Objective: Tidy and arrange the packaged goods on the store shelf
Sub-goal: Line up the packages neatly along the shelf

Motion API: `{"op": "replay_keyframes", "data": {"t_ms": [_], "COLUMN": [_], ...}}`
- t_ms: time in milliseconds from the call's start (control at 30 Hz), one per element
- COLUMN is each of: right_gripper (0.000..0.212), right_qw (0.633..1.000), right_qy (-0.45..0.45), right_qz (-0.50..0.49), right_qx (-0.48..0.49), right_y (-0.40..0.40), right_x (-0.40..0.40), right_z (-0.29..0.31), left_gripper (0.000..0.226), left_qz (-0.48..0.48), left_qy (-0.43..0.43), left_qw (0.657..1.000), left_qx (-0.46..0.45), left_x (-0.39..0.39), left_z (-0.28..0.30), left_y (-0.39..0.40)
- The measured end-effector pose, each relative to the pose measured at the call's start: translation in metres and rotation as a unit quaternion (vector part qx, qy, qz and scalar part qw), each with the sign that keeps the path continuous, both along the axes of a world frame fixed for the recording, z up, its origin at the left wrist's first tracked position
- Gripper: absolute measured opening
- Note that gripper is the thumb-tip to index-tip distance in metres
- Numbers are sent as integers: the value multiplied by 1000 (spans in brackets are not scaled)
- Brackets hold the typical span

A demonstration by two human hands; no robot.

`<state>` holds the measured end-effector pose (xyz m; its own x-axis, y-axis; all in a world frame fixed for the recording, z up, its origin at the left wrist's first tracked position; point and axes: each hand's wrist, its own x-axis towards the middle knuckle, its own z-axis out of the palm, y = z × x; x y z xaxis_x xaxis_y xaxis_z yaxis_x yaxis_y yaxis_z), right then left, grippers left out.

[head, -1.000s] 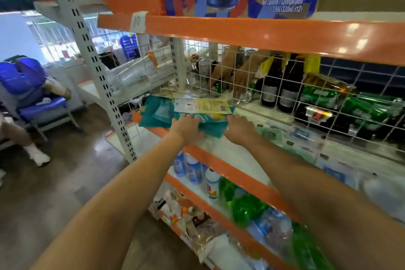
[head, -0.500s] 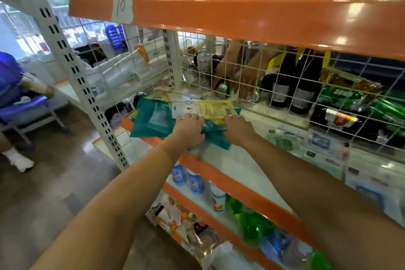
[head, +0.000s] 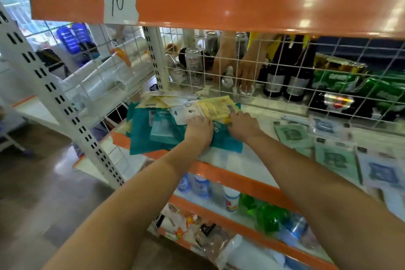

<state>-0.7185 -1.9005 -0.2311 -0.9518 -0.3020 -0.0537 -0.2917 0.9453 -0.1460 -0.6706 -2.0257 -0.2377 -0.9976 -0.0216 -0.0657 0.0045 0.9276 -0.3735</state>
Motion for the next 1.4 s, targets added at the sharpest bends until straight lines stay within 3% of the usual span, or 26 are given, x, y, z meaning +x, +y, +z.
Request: {"op": "replay_keyframes", "data": {"t_ms": [333, 533, 967, 1233, 1400], "right_gripper": [43, 46, 41, 41, 42], "right_qw": [996, 993, 995, 993, 991], "right_qy": [-4, 8, 38, 42, 33], "right_qz": [-95, -115, -95, -106, -126], "right_qx": [-1, 5, -16, -27, -27], "right_y": [14, 32, 75, 103, 113], "right_x": [14, 23, 18, 17, 25], "right_z": [0, 10, 46, 45, 37], "left_gripper": [53, 42, 26, 27, 22], "left_qz": [-46, -82, -78, -70, -79], "left_qy": [14, 59, 114, 153, 165], "left_qw": [999, 994, 983, 974, 951], "left_qx": [-11, -32, 122, 152, 251], "left_x": [-4, -9, -14, -26, -29], "left_z": [8, 32, 88, 107, 101], "left_y": [-8, -9, 20, 40, 40]}}
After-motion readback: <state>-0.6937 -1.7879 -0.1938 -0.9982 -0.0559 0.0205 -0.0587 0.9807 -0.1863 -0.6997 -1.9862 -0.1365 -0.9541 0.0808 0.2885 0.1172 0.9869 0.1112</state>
